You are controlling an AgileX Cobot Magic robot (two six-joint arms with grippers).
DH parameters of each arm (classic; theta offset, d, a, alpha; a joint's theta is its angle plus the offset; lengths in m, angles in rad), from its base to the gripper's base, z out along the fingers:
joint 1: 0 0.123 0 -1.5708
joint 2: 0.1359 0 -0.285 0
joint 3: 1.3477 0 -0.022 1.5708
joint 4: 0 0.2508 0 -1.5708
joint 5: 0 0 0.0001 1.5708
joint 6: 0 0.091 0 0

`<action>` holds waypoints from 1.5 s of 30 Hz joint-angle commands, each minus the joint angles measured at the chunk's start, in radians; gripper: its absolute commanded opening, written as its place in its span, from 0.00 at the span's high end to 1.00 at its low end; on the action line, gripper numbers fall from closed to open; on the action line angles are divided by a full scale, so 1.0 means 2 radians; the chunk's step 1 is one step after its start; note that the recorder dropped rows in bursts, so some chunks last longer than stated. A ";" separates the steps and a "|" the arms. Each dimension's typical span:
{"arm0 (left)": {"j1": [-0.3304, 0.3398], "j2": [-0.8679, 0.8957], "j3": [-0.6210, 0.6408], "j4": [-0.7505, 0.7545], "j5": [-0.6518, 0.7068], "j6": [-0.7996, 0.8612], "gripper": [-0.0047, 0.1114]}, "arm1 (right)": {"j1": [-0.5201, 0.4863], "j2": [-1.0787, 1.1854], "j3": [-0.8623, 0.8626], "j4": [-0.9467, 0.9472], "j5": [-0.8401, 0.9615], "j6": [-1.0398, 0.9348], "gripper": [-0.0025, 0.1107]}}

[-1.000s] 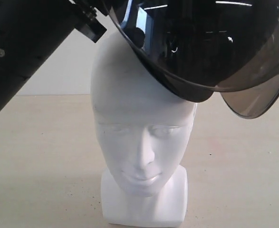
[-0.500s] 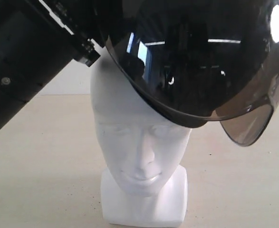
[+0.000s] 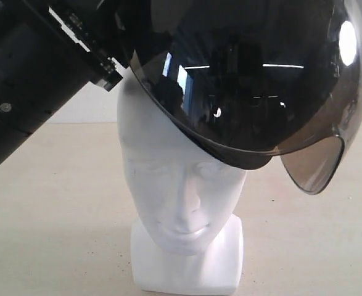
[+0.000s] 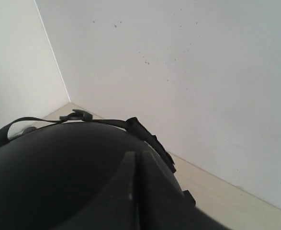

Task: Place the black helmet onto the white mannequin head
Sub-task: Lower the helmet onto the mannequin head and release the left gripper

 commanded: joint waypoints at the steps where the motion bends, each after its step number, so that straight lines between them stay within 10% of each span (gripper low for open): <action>1: 0.031 -0.017 0.011 -0.044 -0.001 0.047 0.92 | 0.003 0.006 -0.001 0.010 0.007 -0.008 0.98; 15: 0.087 -0.074 0.079 -0.042 -0.001 0.047 0.92 | 0.099 0.051 -0.001 -0.010 -0.011 -0.004 0.98; 45: 0.087 -0.076 0.139 -0.109 -0.001 0.090 0.92 | 0.165 0.061 -0.001 -0.138 0.001 0.111 0.98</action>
